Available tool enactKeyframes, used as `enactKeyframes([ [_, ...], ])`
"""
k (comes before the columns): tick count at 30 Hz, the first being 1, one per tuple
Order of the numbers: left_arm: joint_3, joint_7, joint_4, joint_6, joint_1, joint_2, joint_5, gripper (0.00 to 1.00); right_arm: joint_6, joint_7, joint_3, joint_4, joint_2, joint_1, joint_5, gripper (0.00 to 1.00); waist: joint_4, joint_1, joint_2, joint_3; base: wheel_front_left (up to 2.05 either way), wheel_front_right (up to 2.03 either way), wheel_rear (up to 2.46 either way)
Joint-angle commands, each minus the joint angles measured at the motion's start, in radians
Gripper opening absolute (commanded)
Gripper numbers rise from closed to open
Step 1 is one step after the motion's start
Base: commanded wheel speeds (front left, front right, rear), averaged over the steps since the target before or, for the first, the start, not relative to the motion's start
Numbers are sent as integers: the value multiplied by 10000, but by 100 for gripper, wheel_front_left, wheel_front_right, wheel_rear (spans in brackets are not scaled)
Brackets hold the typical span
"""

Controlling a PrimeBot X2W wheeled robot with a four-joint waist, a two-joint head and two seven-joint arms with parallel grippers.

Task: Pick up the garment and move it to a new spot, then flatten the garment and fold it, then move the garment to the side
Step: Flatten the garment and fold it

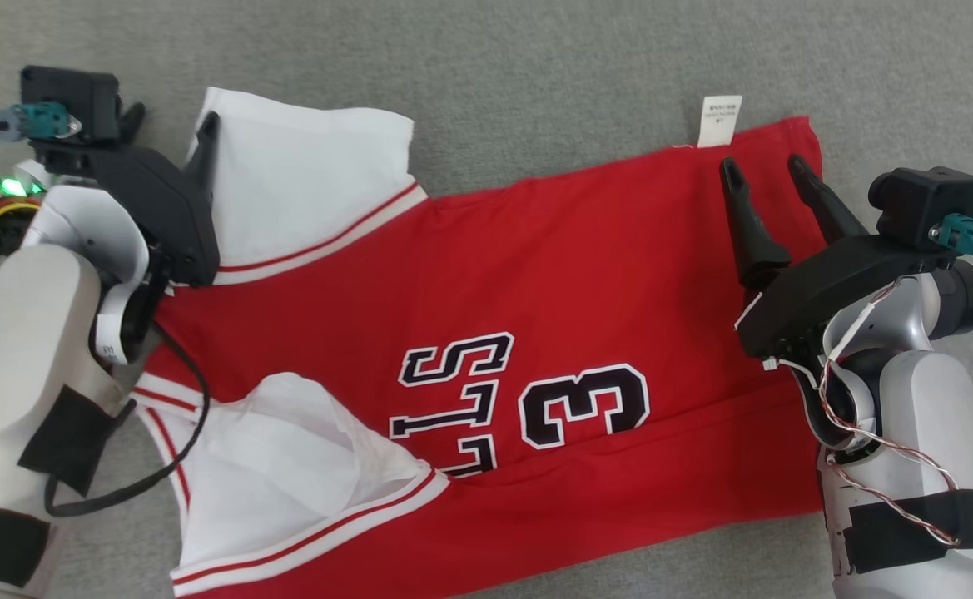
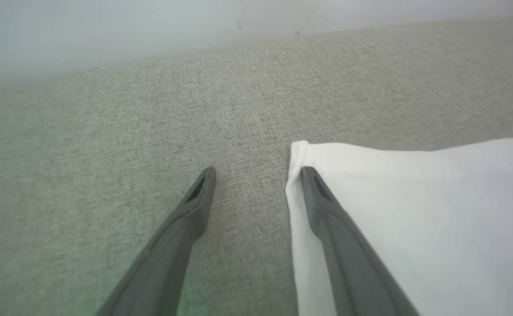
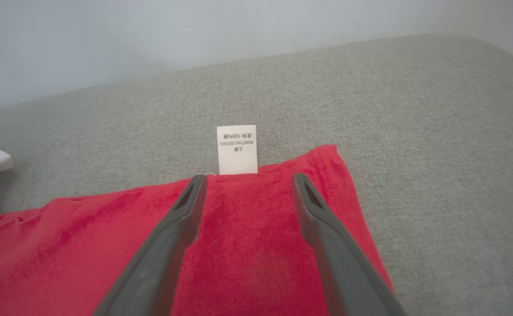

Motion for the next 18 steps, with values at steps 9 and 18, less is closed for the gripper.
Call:
enactKeyframes([
  [9,-418,577,442,65,-321,171,349,93,-21,-106,-129,144,20,138,-206,100,-230,-4,-2,273,0,0,0],
  [18,-1022,1230,308,-14,-446,317,773,48,-21,-85,9,236,19,183,-152,100,-231,-4,-2,173,0,0,0],
])
